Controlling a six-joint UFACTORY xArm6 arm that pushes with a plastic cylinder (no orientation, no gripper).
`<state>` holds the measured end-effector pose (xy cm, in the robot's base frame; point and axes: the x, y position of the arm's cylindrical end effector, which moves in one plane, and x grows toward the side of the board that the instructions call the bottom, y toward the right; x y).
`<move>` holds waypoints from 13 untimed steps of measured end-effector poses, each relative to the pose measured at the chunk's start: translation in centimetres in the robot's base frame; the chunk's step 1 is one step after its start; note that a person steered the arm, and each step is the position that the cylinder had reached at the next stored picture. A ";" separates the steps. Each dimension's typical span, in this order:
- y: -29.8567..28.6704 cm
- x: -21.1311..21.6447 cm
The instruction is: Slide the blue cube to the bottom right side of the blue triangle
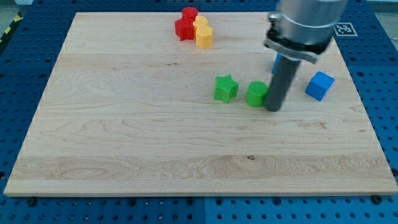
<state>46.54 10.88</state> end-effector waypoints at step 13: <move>5.3 -3.9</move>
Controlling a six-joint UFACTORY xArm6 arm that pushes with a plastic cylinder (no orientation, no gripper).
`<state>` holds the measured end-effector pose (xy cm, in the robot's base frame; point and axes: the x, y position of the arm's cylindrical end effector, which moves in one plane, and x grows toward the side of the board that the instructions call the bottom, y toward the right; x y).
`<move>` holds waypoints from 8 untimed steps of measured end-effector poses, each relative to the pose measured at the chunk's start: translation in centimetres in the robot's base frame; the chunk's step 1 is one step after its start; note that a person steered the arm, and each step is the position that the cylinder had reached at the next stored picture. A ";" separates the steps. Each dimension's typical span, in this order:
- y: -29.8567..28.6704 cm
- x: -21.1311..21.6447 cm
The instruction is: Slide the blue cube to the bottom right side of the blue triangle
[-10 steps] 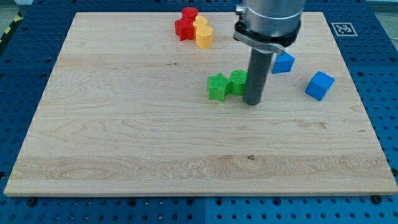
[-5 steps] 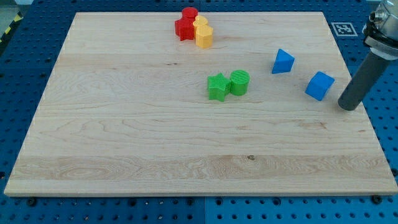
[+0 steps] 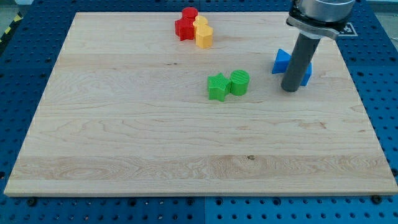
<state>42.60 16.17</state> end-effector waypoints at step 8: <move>-15.7 -23.3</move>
